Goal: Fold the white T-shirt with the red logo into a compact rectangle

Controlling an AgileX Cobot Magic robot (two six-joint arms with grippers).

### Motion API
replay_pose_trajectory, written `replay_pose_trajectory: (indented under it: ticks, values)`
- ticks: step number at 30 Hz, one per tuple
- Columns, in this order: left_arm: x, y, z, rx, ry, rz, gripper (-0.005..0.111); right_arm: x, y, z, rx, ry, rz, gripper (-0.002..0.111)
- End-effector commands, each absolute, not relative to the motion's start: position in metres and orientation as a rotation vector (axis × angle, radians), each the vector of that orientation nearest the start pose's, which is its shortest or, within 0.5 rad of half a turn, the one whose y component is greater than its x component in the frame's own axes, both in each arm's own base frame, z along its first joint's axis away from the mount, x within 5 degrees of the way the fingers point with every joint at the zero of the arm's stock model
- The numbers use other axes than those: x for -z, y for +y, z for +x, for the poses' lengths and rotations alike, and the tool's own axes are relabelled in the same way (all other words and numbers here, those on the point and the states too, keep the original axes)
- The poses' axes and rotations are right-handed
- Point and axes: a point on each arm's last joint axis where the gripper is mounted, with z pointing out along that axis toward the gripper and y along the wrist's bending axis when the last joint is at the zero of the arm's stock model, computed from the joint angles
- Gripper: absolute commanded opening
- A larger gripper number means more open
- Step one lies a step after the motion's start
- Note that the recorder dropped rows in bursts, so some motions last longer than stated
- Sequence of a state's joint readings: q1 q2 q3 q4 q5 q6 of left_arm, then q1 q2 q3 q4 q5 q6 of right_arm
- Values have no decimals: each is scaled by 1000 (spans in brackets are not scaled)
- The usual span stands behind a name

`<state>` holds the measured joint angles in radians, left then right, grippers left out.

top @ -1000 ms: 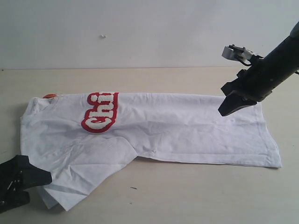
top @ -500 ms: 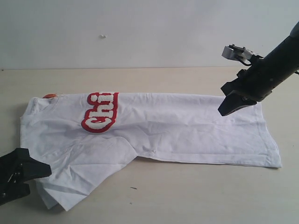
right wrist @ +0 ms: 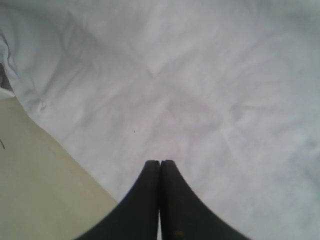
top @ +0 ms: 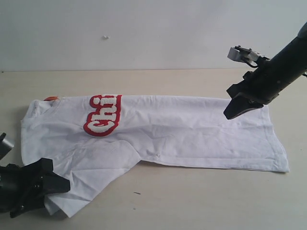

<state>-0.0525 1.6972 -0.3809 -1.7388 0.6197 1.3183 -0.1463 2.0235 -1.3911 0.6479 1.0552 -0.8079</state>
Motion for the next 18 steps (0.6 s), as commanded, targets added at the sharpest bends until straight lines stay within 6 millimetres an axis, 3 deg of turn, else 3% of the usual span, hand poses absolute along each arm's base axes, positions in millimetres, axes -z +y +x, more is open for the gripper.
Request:
replay_pose_trajectory:
  ticks: [1,4,8,12,18]
  values:
    - [-100,-65,210,992,2685,-370,36,-173,-9,393,-734,2772,-462,0]
    - [-103,-69,209,1071,2665,-356,1,-173,-9,393,-734,2772,-462,0]
    - [-116,-80,210,1338,2582,-361,0,-173,-9,393,-734,2772,-462,0]
    - [-137,-83,226,1613,2461,-520,0,-173,-9,393,-732,2771,-461,0]
    - [-161,-60,273,1607,2321,-813,0,-174,-8,392,-750,2779,-470,0]
